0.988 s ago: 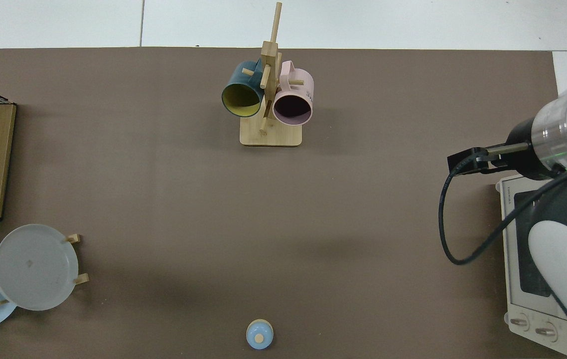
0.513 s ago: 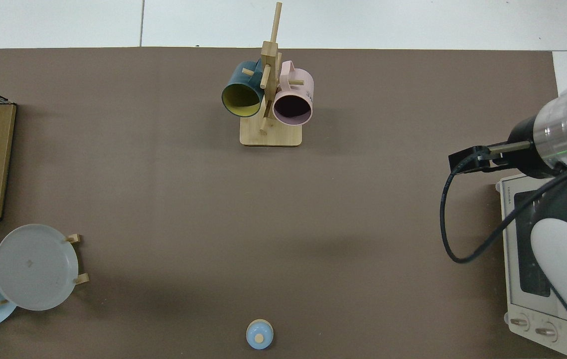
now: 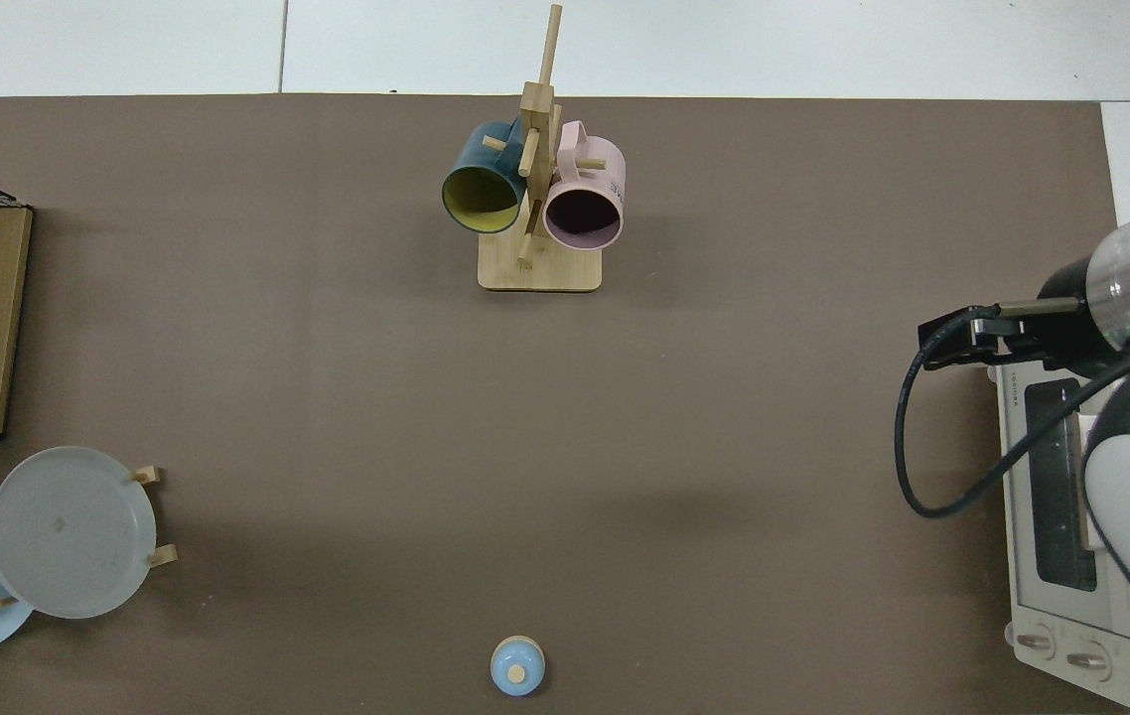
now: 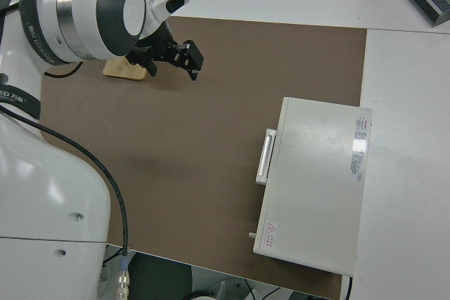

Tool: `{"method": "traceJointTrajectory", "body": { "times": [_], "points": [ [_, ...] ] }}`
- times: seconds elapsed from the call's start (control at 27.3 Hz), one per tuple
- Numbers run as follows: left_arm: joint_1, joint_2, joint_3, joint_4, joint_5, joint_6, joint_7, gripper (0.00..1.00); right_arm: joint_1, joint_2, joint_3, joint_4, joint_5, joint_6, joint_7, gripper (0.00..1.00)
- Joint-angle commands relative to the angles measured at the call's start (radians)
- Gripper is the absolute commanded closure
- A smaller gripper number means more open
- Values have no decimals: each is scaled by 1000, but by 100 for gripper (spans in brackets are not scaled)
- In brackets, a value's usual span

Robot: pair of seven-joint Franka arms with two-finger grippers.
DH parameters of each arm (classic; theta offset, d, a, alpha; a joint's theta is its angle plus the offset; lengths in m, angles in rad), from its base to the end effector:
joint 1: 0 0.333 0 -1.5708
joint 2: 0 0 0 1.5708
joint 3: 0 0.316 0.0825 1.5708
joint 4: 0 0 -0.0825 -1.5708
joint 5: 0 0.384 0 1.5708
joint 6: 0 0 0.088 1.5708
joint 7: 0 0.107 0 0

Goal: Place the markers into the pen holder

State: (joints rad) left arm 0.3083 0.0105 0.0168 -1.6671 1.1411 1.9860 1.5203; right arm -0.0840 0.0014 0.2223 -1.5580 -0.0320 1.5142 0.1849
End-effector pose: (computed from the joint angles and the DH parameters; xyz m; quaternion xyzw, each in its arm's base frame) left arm 0.5473 0.2443 0.6502 -0.6090 0.5831 0.3380 0.4181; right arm 0.5443 0.0721 0.6250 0.9993 -0.0238 -0.0197 0.0193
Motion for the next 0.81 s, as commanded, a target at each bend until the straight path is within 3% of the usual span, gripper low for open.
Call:
{"method": "traceJointTrajectory", "body": {
  "times": [0.0,0.77],
  "points": [
    [40,19,-3,10,-7,39,79,100,-23,-32,14,-39,23,-6,53,0],
    [48,49,-5,-29,-150,54,201,100,-20,-29,14,-31,23,11,50,0]
  ]
}}
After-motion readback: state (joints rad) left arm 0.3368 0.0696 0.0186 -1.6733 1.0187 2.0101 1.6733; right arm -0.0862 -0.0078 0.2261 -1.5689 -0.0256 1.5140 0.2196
